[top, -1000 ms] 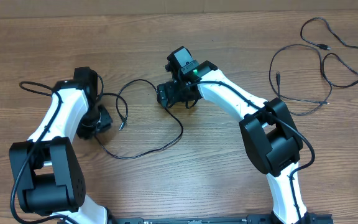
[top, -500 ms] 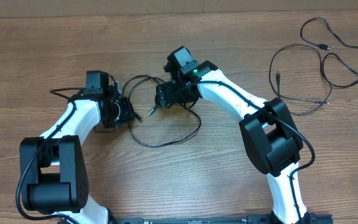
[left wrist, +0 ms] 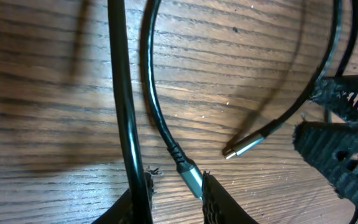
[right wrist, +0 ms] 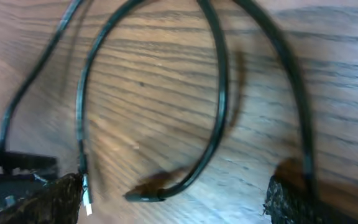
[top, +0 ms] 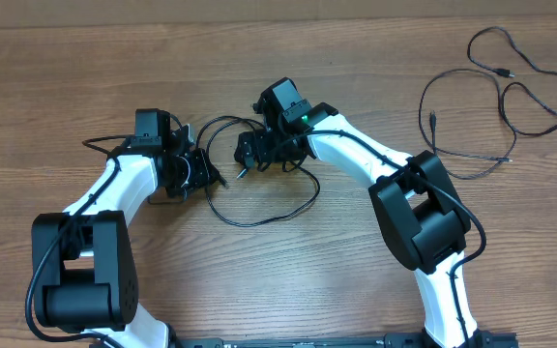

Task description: Untangle cables

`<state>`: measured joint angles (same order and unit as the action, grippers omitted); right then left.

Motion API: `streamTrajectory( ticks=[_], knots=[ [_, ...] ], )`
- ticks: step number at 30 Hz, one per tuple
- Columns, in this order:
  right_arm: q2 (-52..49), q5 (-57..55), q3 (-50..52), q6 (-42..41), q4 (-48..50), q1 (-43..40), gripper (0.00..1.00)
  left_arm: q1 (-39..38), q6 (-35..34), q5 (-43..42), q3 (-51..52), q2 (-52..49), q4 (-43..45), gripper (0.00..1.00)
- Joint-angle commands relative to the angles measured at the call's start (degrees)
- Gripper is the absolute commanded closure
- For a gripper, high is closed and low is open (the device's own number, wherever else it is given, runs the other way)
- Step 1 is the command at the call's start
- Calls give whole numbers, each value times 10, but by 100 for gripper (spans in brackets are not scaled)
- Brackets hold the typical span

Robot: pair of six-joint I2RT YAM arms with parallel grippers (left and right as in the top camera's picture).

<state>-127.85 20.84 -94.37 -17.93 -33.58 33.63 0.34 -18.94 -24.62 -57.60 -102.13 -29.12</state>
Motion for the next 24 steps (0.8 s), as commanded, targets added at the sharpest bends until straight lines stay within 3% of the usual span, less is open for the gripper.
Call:
streamTrajectory(
  ticks=[1, 2, 6, 10, 16, 24],
  knots=[
    [-3, 79, 4, 11, 4, 0, 14, -4, 5, 8, 6, 2, -4, 67],
    [0, 82, 2, 10, -2, 0, 19, -4, 5, 8, 6, 2, -4, 67],
    [25, 40, -31, 15, -42, -3, 12, -4, 6, -6, 5, 2, -1, 48],
    [39, -15, -67, 15, -68, -6, 11, -1, 8, -20, 5, 2, -1, 41],
    [30, -106, -61, 37, -18, 2, 5, 17, 27, -60, -14, 3, -10, 18],
    [-10, -153, -59, 37, 47, 7, 4, 97, 38, -99, -110, 6, -111, 17]
  ],
)
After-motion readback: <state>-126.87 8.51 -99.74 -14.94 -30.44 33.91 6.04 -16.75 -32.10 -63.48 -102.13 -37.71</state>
